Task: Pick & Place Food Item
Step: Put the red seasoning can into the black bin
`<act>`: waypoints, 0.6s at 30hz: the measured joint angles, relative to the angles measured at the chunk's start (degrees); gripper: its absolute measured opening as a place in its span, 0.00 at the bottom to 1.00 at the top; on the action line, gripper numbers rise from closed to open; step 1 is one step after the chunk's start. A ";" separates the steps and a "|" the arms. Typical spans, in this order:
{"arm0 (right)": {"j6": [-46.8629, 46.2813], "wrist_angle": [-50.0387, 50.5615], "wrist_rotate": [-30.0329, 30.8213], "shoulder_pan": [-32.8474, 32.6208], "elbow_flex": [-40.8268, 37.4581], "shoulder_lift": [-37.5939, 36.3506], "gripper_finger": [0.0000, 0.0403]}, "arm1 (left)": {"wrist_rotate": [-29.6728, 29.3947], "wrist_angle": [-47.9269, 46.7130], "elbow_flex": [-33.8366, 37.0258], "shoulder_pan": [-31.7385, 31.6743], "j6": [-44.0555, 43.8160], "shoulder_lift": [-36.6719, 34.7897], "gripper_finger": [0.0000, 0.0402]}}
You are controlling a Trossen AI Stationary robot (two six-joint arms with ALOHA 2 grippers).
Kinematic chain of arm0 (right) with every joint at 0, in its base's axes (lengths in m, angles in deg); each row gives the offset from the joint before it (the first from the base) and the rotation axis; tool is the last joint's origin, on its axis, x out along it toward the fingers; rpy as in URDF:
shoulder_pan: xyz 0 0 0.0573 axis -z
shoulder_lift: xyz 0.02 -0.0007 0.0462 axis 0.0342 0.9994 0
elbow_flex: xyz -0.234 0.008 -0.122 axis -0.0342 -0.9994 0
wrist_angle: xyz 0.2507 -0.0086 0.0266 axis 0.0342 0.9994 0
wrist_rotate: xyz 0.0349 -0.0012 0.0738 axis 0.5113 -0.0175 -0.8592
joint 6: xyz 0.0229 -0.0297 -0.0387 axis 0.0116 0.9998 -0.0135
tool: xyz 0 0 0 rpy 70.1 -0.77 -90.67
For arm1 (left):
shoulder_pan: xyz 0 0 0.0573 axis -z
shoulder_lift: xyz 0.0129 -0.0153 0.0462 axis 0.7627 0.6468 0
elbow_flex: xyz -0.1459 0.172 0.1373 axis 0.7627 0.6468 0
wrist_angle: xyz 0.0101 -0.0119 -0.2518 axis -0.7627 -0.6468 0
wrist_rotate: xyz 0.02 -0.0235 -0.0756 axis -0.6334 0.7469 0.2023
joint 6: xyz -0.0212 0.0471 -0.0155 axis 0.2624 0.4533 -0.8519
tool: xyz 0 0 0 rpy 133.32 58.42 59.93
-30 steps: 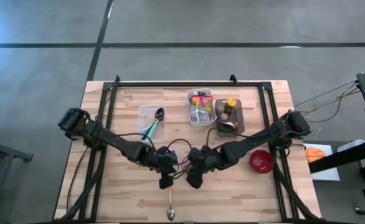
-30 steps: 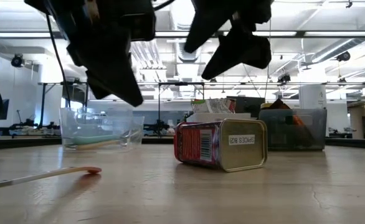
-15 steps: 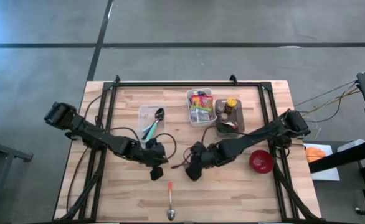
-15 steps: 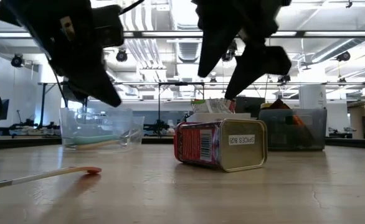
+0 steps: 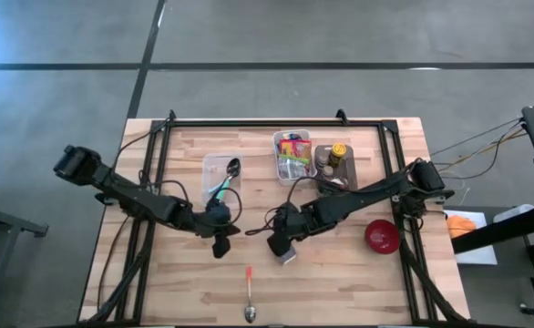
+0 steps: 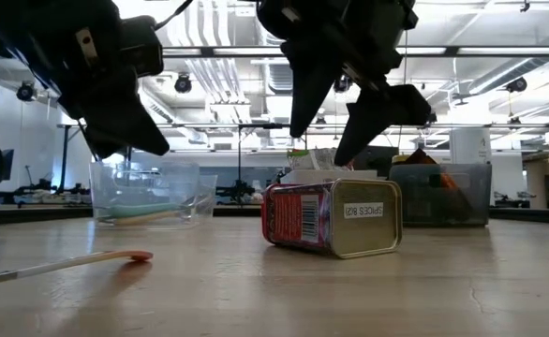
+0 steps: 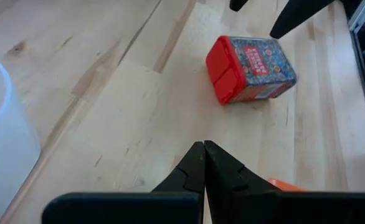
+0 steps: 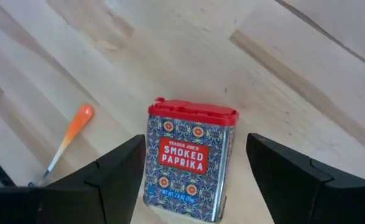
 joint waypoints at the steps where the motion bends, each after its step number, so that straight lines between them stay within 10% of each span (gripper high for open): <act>1: -0.46 0.03 0.06 0.00 0.00 0.00 0.68 | 0.01 0.27 0.01 0.00 0.00 0.01 0.01; 18: 3.27 6.87 -1.20 -0.57 10.18 10.64 0.68 | 0.01 1.44 -0.01 0.00 0.20 0.03 0.01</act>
